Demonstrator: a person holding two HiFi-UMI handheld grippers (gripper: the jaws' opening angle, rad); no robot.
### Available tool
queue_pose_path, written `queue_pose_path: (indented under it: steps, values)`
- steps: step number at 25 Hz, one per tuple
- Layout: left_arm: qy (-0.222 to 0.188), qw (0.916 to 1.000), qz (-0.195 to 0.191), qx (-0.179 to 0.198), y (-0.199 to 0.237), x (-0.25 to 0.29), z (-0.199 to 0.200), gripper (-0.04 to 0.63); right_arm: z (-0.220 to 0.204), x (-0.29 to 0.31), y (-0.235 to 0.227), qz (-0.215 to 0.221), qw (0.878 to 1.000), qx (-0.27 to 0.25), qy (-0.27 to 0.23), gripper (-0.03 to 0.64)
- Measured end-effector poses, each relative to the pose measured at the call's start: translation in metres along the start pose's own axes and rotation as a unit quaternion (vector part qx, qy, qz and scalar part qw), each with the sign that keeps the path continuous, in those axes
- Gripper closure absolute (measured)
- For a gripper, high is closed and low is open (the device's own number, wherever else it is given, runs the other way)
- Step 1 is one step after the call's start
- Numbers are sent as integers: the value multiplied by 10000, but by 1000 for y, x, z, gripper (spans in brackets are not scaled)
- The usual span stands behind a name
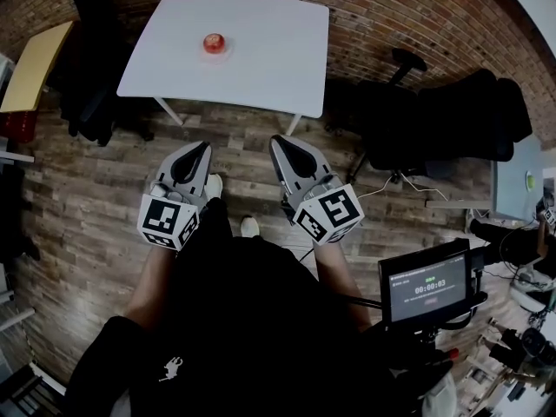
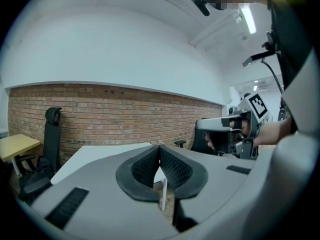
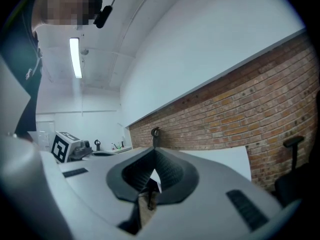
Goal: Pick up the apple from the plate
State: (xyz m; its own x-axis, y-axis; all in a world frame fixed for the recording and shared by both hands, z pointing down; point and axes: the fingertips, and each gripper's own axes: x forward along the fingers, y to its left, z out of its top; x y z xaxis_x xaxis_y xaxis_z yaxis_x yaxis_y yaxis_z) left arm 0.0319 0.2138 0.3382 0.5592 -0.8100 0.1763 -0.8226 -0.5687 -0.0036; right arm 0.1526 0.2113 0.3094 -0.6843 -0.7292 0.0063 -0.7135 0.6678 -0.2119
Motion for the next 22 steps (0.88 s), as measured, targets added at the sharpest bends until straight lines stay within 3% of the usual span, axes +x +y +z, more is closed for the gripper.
queue_pose_path:
  steps: [7, 13, 22]
  values:
    - [-144, 9991, -111, -392, 31, 14, 1, 589, -7, 32, -9, 8, 9999, 122, 122, 615]
    - [124, 9988, -259, -392, 68, 35, -10, 589, -6, 75, -17, 4, 9997, 43, 236, 615]
    - [27, 9986, -426, -317, 134, 70, 3, 589, 7, 146, -31, -124, 9995, -129, 263, 615]
